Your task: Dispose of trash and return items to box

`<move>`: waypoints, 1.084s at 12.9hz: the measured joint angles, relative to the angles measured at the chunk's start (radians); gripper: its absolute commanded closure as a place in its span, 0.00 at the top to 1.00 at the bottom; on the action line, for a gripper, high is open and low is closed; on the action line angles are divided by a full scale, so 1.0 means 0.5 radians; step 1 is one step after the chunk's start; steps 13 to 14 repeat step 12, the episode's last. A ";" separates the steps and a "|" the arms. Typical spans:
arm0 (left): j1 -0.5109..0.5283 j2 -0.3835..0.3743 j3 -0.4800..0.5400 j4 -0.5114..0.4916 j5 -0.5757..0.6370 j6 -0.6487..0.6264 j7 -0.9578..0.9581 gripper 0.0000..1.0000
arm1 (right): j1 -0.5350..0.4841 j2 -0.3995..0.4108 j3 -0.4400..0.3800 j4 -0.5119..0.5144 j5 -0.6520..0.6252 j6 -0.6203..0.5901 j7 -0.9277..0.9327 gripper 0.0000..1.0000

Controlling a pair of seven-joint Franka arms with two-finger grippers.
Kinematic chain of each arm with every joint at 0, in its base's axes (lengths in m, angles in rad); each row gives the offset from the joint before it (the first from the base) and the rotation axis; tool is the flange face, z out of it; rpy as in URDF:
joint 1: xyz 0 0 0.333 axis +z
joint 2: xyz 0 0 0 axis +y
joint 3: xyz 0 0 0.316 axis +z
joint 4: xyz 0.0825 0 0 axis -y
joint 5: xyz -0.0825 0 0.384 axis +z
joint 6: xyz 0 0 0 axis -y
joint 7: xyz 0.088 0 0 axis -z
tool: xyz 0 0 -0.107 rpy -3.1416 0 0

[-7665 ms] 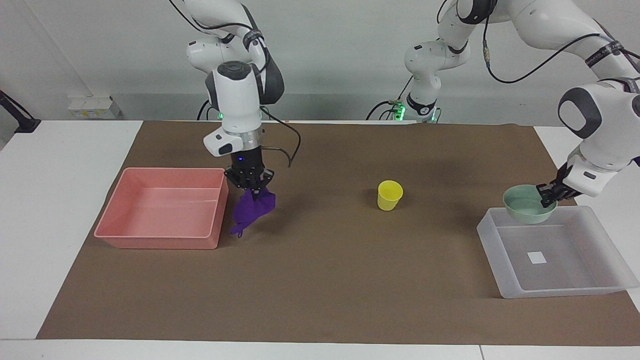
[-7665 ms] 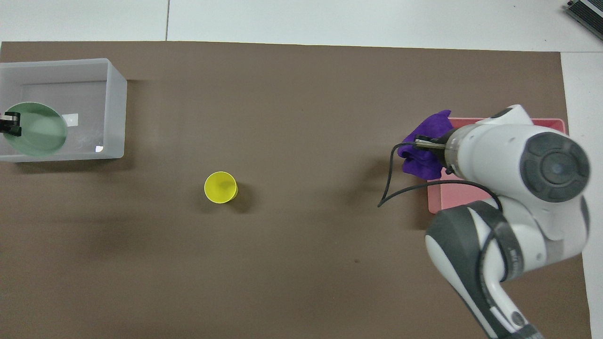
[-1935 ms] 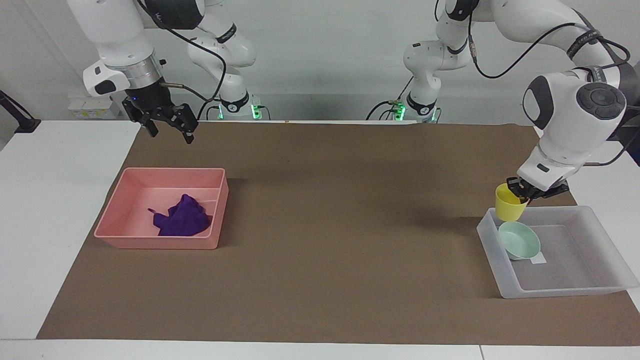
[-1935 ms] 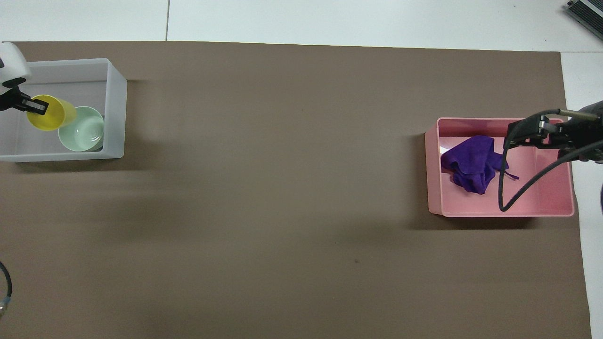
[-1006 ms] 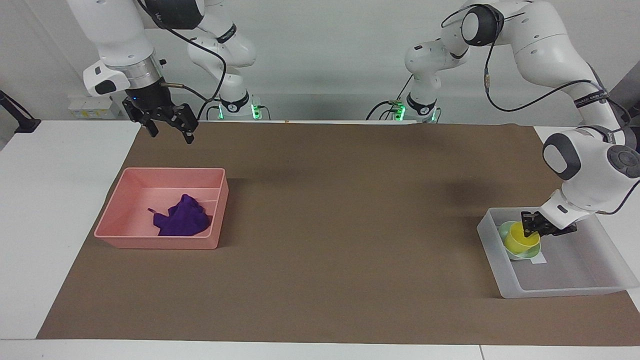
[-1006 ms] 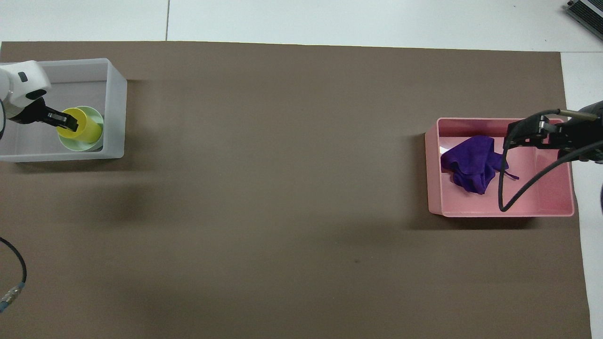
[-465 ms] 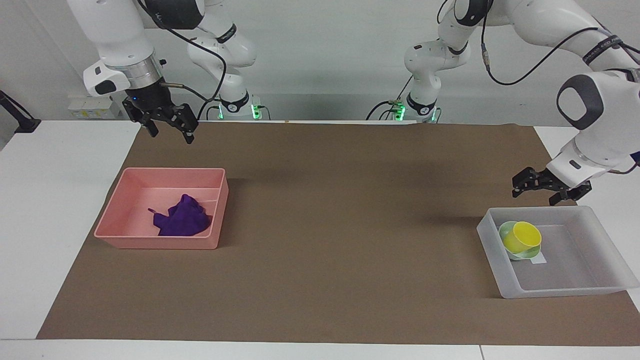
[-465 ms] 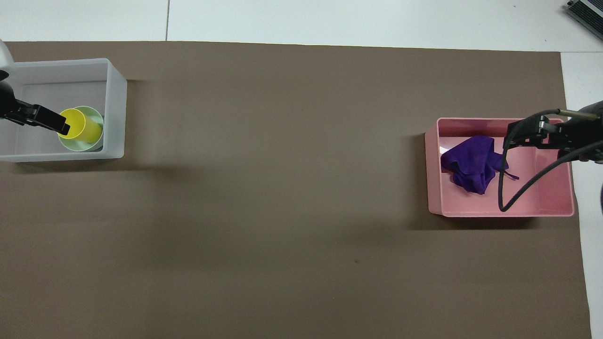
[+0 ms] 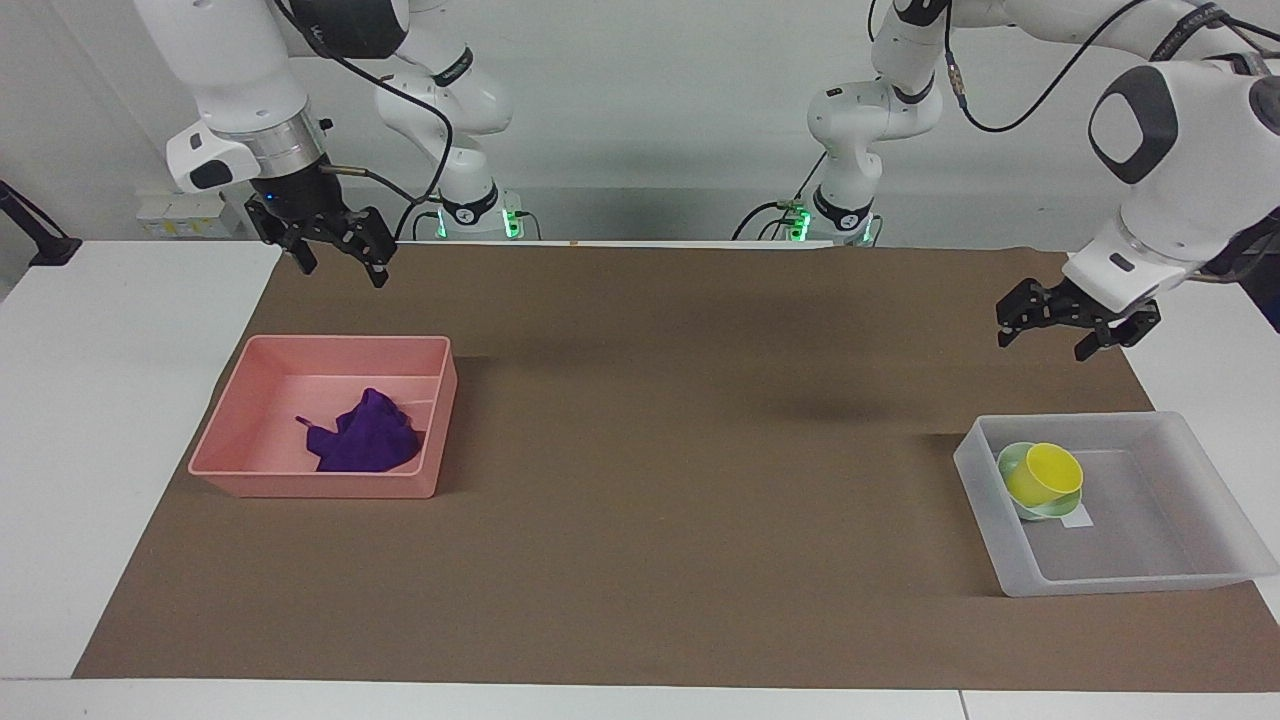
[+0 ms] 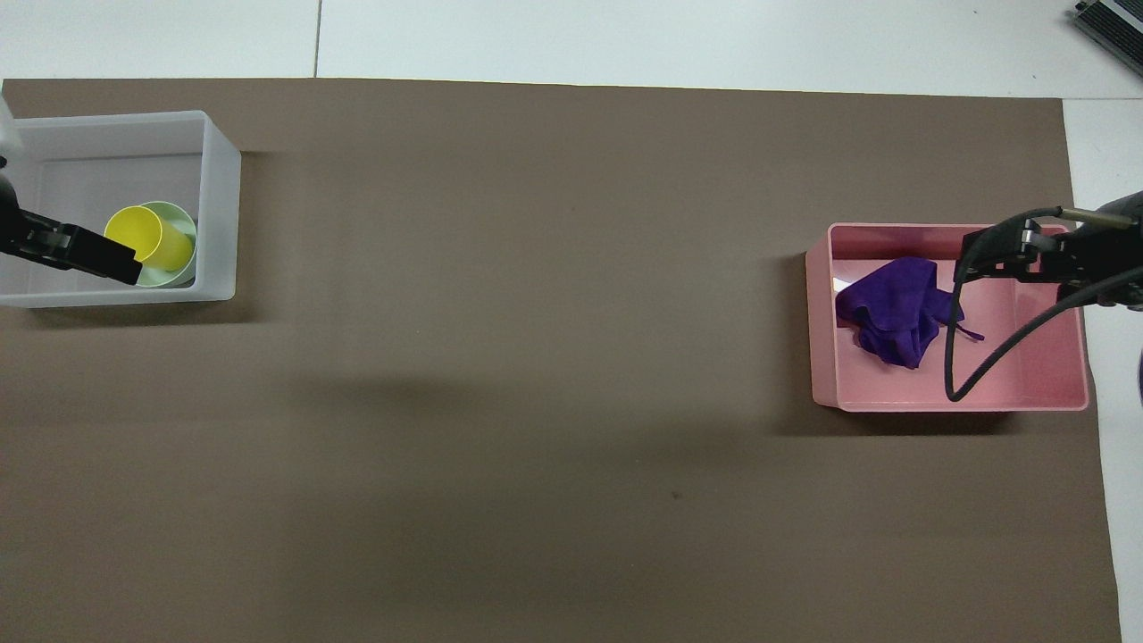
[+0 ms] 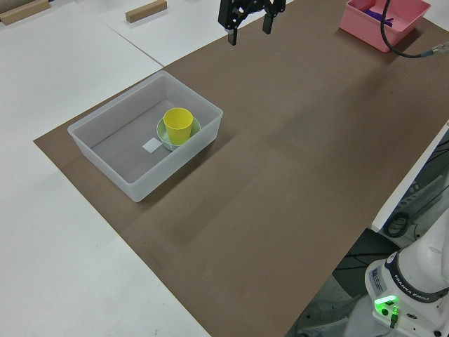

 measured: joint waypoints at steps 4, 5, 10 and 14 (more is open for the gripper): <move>-0.152 -0.260 0.138 -0.318 -0.001 0.001 -0.293 1.00 | 0.000 0.000 0.000 0.000 0.000 0.000 0.000 1.00; -0.202 -0.278 0.192 -0.337 -0.001 0.008 -0.314 1.00 | 0.000 0.000 0.000 0.000 0.000 0.000 0.000 1.00; -0.237 -0.282 0.238 -0.345 -0.001 0.060 -0.334 1.00 | 0.000 0.000 0.000 0.000 0.000 0.000 0.000 1.00; -0.249 -0.282 0.238 -0.345 -0.001 0.060 -0.344 1.00 | 0.000 0.000 0.000 0.000 0.000 0.000 0.000 1.00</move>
